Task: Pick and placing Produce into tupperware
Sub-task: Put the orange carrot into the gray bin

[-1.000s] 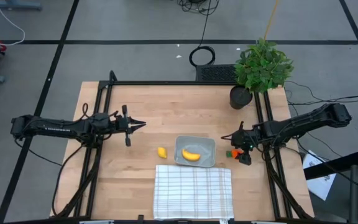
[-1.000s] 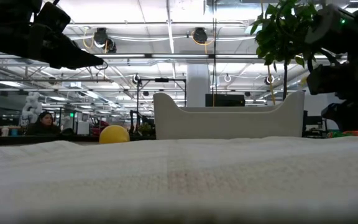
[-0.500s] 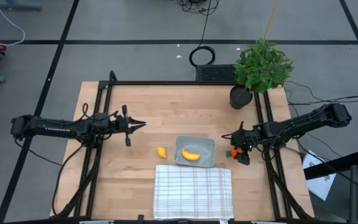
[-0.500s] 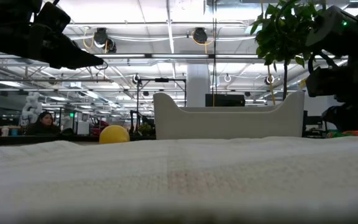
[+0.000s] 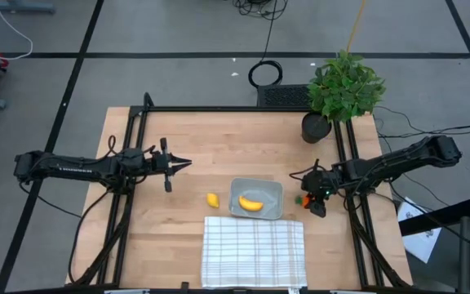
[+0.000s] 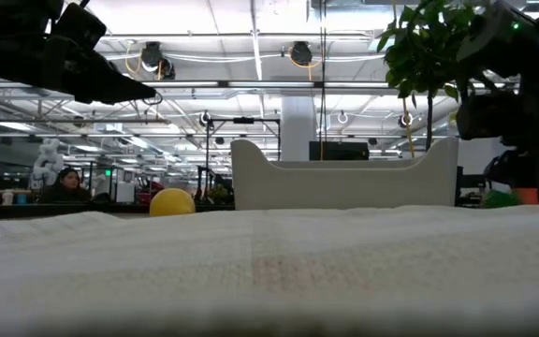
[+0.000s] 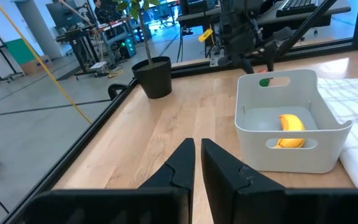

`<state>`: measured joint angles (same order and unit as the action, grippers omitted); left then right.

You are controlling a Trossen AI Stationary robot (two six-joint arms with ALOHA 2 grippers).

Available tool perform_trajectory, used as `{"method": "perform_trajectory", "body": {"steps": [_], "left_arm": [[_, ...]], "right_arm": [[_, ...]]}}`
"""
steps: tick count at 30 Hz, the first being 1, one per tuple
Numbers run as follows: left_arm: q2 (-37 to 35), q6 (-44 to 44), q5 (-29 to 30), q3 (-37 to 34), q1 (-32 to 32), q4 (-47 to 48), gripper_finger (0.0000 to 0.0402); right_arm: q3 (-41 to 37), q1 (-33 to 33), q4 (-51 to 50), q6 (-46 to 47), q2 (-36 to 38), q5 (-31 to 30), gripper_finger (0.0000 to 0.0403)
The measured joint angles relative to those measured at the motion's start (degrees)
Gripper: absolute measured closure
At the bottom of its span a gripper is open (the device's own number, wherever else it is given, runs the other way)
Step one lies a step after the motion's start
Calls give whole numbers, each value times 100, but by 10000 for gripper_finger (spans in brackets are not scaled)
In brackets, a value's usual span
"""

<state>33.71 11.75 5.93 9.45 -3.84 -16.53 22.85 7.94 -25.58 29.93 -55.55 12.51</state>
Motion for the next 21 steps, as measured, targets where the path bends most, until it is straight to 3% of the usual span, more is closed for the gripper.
{"method": "perform_trajectory", "body": {"steps": [5,11,21], "left_arm": [[0,0,0,0,0,-2,369],[2,0,0,0,0,-2,369],[2,0,0,0,0,-20,369]], "right_arm": [[154,0,-7,-2,0,7,232],[381,-2,-59,-25,0,430,230],[1113,-7,-802,-207,2,427,230]]}}
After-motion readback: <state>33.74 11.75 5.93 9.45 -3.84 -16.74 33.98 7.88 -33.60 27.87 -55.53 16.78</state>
